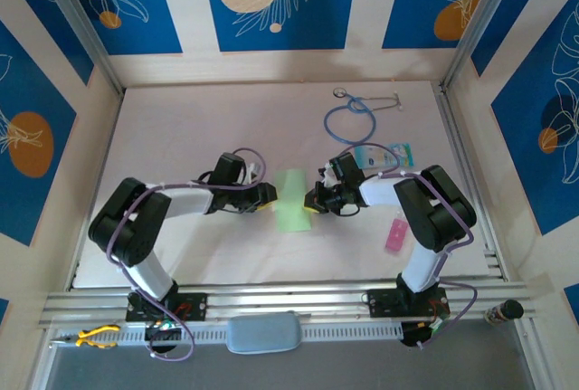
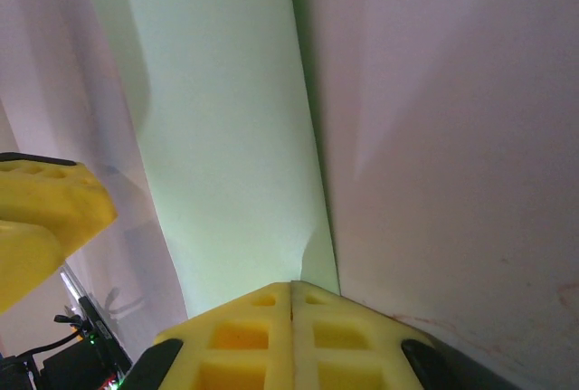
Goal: Fold a paper plane with a square sheet of paper (pick it up from the middle)
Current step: Third fold the triangle at the center of the table.
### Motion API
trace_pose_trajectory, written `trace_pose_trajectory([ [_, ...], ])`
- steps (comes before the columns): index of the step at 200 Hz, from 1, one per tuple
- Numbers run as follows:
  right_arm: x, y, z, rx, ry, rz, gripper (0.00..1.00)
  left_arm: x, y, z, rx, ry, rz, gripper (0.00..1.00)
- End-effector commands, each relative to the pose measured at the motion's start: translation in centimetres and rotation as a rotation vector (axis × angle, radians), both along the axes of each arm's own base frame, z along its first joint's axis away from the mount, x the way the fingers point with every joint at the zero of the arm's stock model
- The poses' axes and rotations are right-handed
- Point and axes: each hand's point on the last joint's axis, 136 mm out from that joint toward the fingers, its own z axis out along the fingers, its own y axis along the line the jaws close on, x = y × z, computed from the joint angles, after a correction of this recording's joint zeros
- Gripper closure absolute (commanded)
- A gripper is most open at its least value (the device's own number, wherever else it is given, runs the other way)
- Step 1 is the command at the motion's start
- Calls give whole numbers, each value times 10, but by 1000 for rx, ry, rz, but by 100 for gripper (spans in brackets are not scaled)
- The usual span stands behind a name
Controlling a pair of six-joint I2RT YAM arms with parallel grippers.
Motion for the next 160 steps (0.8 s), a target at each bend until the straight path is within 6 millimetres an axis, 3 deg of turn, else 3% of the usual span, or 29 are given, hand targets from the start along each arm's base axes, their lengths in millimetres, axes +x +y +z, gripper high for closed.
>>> trace_pose_trajectory([
  [1,-22,-21,-35,-102,119,-39,96,-4,-3,-7,42,22,-28,62],
  [98,-27,-23,-40,-99,141,-56,98,-9,-8,-28,107,67,-55,63],
  [160,-28,-24,-40,-101,144,-59,99,-7,-21,-24,28,66,-57,71],
])
